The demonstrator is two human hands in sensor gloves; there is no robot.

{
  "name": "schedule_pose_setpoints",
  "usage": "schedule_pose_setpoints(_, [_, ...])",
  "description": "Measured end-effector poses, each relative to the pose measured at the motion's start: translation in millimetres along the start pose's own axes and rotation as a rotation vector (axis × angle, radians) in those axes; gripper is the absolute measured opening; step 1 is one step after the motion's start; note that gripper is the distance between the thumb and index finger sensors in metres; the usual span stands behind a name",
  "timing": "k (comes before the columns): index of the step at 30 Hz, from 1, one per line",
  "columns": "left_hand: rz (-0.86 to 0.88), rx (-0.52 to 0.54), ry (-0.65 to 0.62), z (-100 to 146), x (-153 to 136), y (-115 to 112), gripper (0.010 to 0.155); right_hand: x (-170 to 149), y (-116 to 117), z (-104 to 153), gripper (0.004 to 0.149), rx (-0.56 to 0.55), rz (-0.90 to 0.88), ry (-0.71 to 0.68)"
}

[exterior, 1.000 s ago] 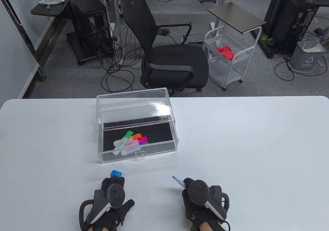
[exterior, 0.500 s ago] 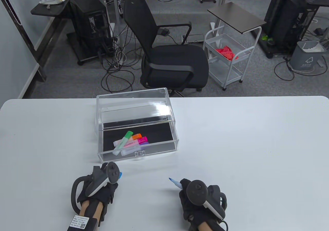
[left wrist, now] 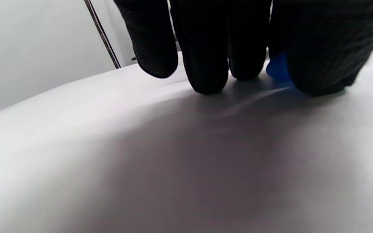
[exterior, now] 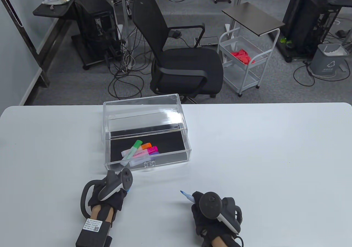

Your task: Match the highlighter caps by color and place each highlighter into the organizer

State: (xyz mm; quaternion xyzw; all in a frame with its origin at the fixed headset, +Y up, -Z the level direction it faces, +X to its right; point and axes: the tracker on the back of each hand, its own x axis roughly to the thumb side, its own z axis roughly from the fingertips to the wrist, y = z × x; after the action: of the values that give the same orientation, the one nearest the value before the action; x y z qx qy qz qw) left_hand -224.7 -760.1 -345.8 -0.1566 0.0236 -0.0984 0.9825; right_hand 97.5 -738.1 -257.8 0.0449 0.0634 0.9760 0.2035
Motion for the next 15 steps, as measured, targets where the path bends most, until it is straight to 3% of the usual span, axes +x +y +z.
schedule_pose_setpoints(9, [-0.091, 0.057, -0.119, 10, 11, -7, 0.059, 0, 1, -1, 0.051, -0.002, -0.004, 0.008])
schedule_pose_setpoints(15, [0.134, 0.048, -0.242, 33, 17, 3, 0.063, -3, 0, -2, 0.05, -0.02, -0.06, 0.039])
